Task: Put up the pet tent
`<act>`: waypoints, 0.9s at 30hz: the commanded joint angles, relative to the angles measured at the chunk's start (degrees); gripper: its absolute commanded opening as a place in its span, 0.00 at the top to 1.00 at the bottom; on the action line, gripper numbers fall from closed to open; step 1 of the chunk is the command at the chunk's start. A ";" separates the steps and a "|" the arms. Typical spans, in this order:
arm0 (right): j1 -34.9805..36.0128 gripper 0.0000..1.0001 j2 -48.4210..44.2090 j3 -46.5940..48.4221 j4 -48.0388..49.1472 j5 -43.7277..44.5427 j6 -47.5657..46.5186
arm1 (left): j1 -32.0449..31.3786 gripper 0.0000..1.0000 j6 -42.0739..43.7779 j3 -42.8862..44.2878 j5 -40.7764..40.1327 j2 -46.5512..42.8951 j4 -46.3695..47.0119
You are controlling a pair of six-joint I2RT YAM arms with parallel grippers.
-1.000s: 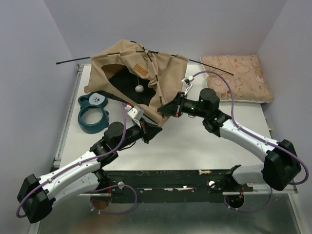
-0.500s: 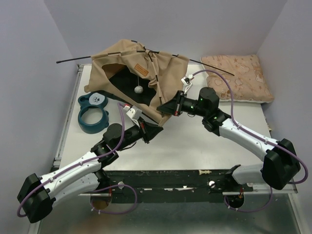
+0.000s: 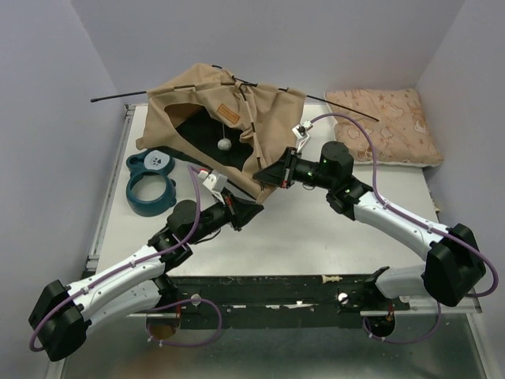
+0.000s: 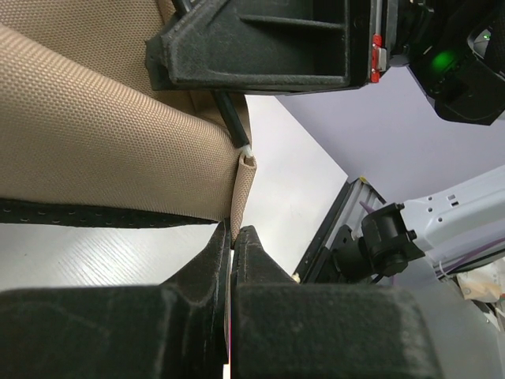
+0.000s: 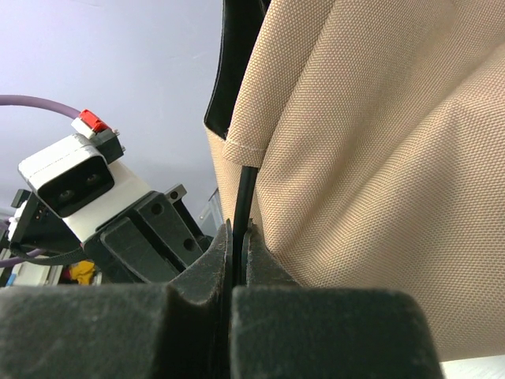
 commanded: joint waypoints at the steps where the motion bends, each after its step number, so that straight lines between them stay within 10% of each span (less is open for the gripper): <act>1: 0.47 0.99 0.04 0.79 4.19 3.12 -1.76 | 0.60 1.00 -2.21 -0.41 -0.70 0.66 2.53; 27: 1.35 0.99 -0.13 -0.61 4.45 3.03 -2.99 | 1.92 1.00 -4.58 -0.32 -1.23 0.83 2.27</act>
